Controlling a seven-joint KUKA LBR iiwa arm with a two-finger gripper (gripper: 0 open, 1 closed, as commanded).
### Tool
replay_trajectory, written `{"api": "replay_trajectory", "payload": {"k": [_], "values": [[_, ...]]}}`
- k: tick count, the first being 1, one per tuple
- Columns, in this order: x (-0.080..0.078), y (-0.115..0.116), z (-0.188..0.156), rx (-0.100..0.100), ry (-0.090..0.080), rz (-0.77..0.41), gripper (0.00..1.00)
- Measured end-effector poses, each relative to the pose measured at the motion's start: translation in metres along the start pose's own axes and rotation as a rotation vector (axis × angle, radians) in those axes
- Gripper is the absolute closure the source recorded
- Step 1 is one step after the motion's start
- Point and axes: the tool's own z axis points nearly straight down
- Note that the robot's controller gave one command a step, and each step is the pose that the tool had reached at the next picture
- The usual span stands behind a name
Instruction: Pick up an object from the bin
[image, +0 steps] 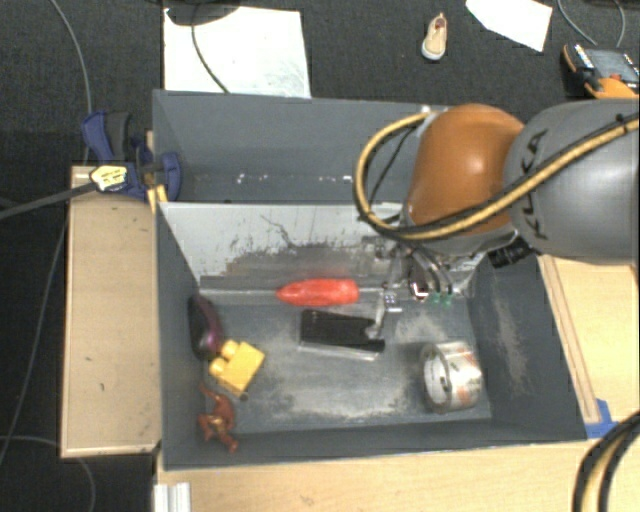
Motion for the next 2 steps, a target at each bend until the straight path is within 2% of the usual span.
{"api": "replay_trajectory", "payload": {"k": [1, 2], "values": [[0.0, 0.0, 0.0, 0.0, 0.0, 0.0, 0.0], [0.004, 0.028, 0.05, -0.002, 0.0, 0.019, 0.0]]}}
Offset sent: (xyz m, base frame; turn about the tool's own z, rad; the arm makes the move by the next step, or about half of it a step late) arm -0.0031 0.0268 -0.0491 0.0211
